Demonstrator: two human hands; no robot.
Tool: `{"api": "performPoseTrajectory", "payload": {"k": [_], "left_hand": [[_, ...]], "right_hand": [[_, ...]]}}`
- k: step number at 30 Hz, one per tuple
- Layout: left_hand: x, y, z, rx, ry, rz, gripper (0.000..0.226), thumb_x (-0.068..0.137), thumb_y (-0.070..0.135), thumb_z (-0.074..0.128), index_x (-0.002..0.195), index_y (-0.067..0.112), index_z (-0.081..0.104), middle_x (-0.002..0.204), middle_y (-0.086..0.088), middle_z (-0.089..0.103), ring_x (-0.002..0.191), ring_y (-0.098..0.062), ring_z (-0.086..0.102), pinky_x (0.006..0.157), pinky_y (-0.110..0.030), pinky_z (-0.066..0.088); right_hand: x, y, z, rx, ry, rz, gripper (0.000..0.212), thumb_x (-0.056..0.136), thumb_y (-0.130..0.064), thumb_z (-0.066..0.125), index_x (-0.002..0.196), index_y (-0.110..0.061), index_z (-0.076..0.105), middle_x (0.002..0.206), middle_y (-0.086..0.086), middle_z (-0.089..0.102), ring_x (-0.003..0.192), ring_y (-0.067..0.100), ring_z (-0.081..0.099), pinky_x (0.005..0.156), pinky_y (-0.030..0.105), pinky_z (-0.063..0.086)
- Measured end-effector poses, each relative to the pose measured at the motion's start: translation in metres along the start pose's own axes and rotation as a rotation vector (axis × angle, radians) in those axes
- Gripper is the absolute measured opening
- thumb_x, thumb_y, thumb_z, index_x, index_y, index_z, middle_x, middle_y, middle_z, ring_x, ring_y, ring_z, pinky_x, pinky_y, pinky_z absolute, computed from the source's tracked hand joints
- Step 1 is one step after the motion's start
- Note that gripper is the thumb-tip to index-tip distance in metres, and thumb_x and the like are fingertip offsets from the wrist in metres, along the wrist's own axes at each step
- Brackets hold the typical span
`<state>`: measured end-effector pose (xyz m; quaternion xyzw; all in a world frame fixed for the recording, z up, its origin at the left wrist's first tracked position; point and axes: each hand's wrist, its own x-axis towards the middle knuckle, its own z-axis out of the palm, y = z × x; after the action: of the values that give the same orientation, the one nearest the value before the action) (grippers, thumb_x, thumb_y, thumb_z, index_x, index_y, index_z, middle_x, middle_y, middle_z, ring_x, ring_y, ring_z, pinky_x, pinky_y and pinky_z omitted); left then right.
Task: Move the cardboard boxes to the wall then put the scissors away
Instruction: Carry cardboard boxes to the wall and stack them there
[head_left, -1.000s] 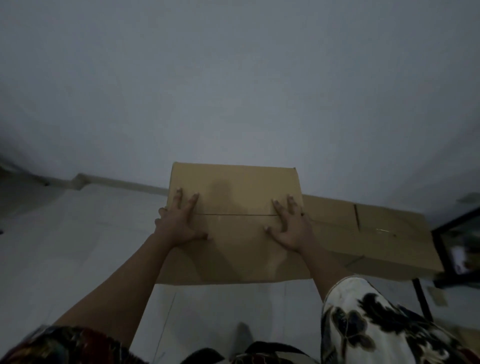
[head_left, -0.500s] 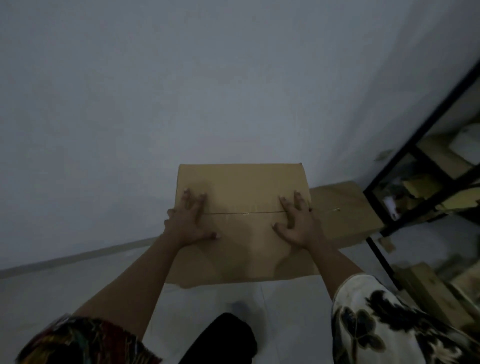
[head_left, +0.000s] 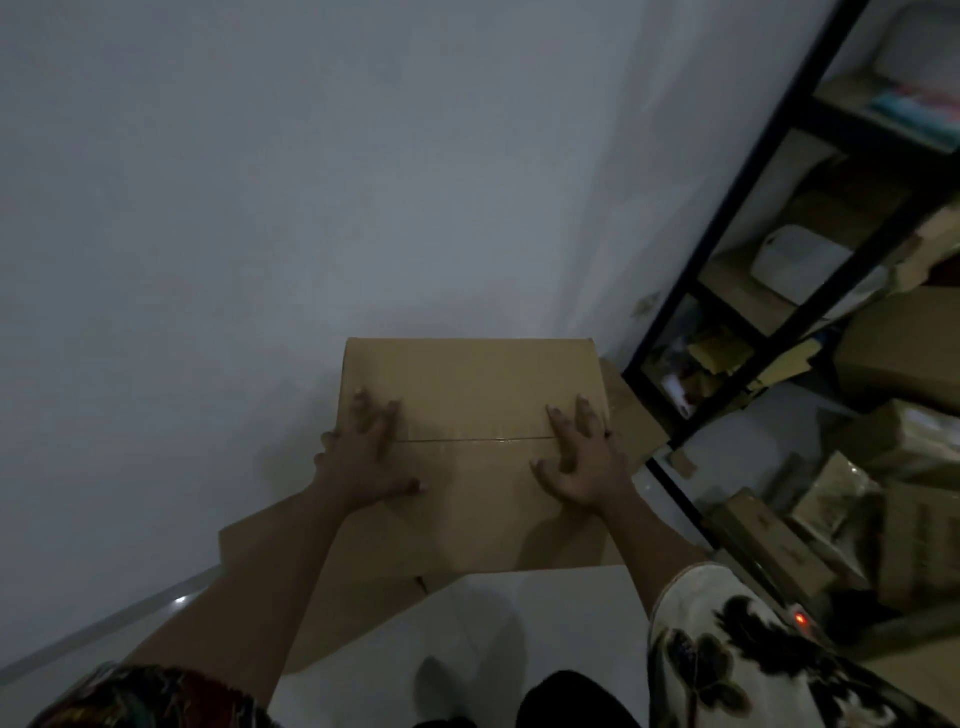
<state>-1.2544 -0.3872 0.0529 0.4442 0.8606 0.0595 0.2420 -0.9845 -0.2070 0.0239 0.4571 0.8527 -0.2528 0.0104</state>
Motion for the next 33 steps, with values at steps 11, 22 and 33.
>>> {"api": "performPoseTrajectory", "payload": {"k": [11,22,33], "left_hand": [[0.075,0.094,0.022,-0.010,-0.011,0.044,0.132,0.046,0.079,0.072,0.148,0.051,-0.007,0.157,0.005,-0.029,0.142,-0.047,0.009,0.108,-0.064,0.024],[0.160,0.222,0.074,-0.137,0.053,-0.002,0.130,0.052,0.074,0.076,0.151,0.046,-0.003,0.158,0.002,-0.026,0.146,-0.041,0.002,0.110,-0.060,0.022],[0.227,0.272,0.163,-0.166,0.075,-0.045,0.130,0.044,0.084,0.044,0.152,0.031,-0.003,0.161,-0.008,-0.017,0.149,-0.026,-0.011,0.109,-0.054,0.023]], "right_hand": [[0.052,0.099,-0.040,0.086,-0.028,0.037,0.096,0.065,-0.084,0.037,0.150,-0.051,0.008,0.162,-0.011,-0.013,0.149,0.036,0.005,0.114,0.059,0.015],[0.155,0.215,-0.128,-0.055,-0.091,-0.035,0.089,0.081,-0.070,0.054,0.153,-0.044,0.009,0.163,-0.008,-0.012,0.147,0.037,0.006,0.114,0.052,0.019],[0.291,0.299,-0.129,-0.191,-0.218,-0.166,0.084,0.086,-0.062,0.058,0.153,-0.043,0.012,0.163,-0.007,-0.007,0.146,0.040,0.006,0.116,0.051,0.014]]}}
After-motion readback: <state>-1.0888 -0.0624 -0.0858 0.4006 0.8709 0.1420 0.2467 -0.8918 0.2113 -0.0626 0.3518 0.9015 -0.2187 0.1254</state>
